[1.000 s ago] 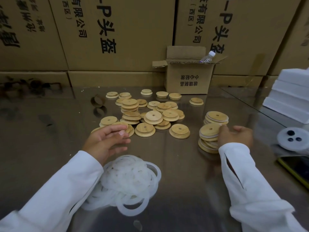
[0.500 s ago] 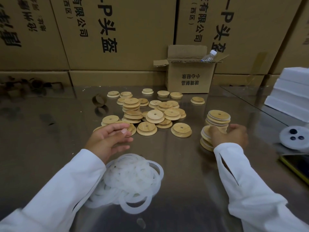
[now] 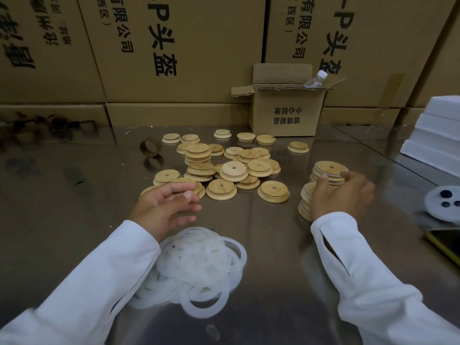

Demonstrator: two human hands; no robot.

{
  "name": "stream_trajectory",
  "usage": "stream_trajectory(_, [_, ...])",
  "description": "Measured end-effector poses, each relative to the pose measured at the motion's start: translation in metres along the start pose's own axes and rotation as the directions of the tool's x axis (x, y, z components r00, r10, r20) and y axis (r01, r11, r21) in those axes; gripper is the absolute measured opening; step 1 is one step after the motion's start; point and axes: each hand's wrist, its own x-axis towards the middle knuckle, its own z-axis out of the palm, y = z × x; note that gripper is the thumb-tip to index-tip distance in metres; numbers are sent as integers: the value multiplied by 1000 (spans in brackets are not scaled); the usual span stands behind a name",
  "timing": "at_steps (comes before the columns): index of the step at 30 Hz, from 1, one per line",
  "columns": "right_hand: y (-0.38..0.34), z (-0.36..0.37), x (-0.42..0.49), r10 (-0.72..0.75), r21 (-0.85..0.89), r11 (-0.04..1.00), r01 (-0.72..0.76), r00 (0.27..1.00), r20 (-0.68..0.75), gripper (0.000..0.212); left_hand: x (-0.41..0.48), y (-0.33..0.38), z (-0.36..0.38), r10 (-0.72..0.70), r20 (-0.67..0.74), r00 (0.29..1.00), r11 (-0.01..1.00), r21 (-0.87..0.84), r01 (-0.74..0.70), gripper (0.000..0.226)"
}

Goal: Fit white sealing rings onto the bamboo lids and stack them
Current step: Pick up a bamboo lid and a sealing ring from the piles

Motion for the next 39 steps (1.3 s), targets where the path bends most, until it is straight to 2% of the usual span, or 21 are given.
stream_trajectory(1, [-4, -2, -4, -176, -32, 984, 174, 983, -49, 37, 0, 0, 0, 1, 0, 1000, 1000, -3, -1, 24])
stream_trajectory(2, [-8, -3, -10, -368, -56, 929, 365, 928, -61, 34, 0, 0, 0, 2, -1, 1000, 1000, -5, -2, 26])
stream_trajectory(4, [-17, 0, -24, -666, -73, 740, 668, 744, 54, 31, 1, 0, 0, 3, -5, 1000, 1000, -5, -3, 25])
stream_trajectory(5, [-21, 5, -32, -731, -68, 657, 751, 656, 187, 33, 1, 0, 0, 1, -7, 1000, 1000, -3, -2, 22])
stream_trajectory(6, [-24, 11, -40, -737, -61, 604, 795, 586, 338, 37, 1, 0, 0, -1, -9, 1000, 1000, 0, 1, 19])
stream_trajectory(8, [-25, 26, -50, -682, -50, 566, 823, 502, 532, 43, 0, 0, 0, -6, -13, 1000, 1000, 6, 6, 16])
stream_trajectory(9, [-23, 32, -50, -649, -52, 590, 806, 511, 564, 44, 1, 0, 0, -4, -12, 1000, 1000, 7, 5, 16])
stream_trajectory(13, [-18, 43, -41, -431, -172, 757, 631, 679, 594, 50, 1, 1, 0, 0, -4, 1000, 1000, 10, 0, 16])
stream_trajectory(14, [-17, 44, -39, -364, -204, 785, 585, 702, 612, 53, 1, 1, 0, -2, -2, 1000, 1000, 12, 2, 15])
stream_trajectory(16, [-15, 45, -37, -287, -258, 792, 554, 710, 643, 55, 1, 1, 0, -6, 5, 1000, 1000, 17, 5, 16])
stream_trajectory(19, [-17, 45, -38, -314, -260, 775, 575, 709, 632, 50, 0, 1, 1, -2, 14, 1000, 1000, 20, 1, 17])
stream_trajectory(24, [-23, 42, -45, -301, -238, 794, 560, 701, 646, 54, -1, 3, 2, -8, 5, 1000, 999, 34, 8, 20])
stream_trajectory(27, [-26, 38, -44, -364, -162, 787, 595, 660, 657, 62, -2, 3, 3, -12, -18, 1000, 999, 33, 12, 16])
stream_trajectory(29, [-29, 36, -44, -497, -102, 700, 707, 585, 641, 65, -2, 4, 4, -14, -38, 999, 999, 30, 15, 16])
stream_trajectory(31, [-33, 32, -48, -655, -9, 602, 799, 499, 567, 63, -2, 4, 6, -12, -59, 998, 1000, 24, 14, 16])
stream_trajectory(34, [-42, 26, -59, -800, 139, 510, 849, 409, 439, 61, -3, 4, 7, -18, -84, 996, 1000, 12, 19, 18])
stream_trajectory(37, [-46, 24, -76, -882, 240, 403, 883, 306, 358, 60, -3, 5, 8, -20, -75, 997, 1000, -9, 20, 33])
stream_trajectory(39, [-49, 24, -86, -902, 332, 392, 858, 289, 320, 60, -3, 6, 8, -21, -52, 998, 1000, -24, 20, 48])
